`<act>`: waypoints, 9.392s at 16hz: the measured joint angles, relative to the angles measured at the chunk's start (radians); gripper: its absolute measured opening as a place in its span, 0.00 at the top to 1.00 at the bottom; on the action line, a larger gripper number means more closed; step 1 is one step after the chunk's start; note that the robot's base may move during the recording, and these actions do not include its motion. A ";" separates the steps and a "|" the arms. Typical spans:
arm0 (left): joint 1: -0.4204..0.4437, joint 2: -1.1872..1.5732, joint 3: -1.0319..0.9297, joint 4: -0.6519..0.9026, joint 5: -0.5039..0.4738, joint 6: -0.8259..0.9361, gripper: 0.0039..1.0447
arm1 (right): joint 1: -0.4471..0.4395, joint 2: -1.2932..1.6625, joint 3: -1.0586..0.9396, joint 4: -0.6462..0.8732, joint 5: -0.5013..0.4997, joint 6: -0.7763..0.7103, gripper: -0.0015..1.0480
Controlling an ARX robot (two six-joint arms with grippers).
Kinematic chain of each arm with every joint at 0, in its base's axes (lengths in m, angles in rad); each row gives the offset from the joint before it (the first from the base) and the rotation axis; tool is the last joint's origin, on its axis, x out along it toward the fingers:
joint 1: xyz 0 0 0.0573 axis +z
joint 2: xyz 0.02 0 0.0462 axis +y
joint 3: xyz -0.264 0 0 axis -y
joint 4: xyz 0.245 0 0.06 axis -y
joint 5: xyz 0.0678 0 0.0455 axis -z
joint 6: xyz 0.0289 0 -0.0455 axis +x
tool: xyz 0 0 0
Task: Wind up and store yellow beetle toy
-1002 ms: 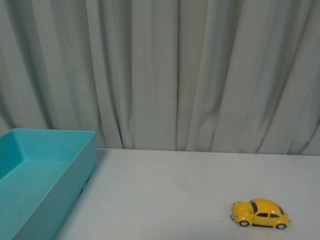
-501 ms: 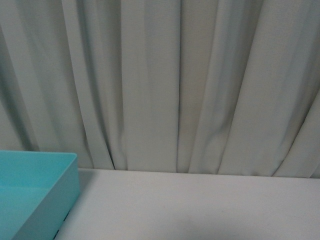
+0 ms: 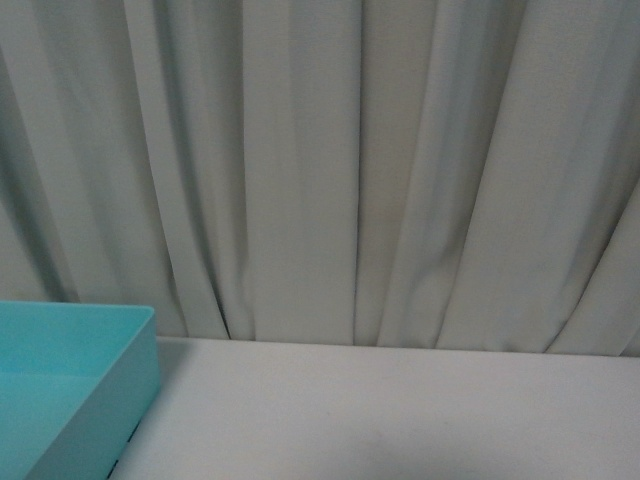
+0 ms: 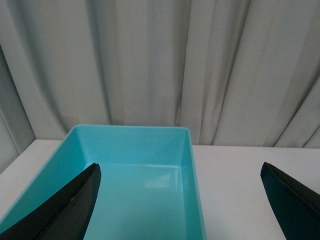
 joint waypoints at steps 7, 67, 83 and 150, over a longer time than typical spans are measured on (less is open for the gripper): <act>0.000 0.000 0.000 0.000 0.000 0.000 0.06 | -0.321 0.488 0.019 0.513 -0.408 0.049 0.06; 0.000 0.000 0.000 0.000 0.000 0.000 0.06 | 0.058 2.089 1.182 -0.603 -0.283 -1.621 0.60; 0.000 0.000 0.000 0.000 0.000 0.000 0.06 | -0.049 2.054 1.096 -0.526 -0.297 -1.616 0.61; 0.000 0.000 0.000 0.000 0.000 0.000 0.06 | -0.098 1.125 0.604 0.441 -0.116 -0.587 0.53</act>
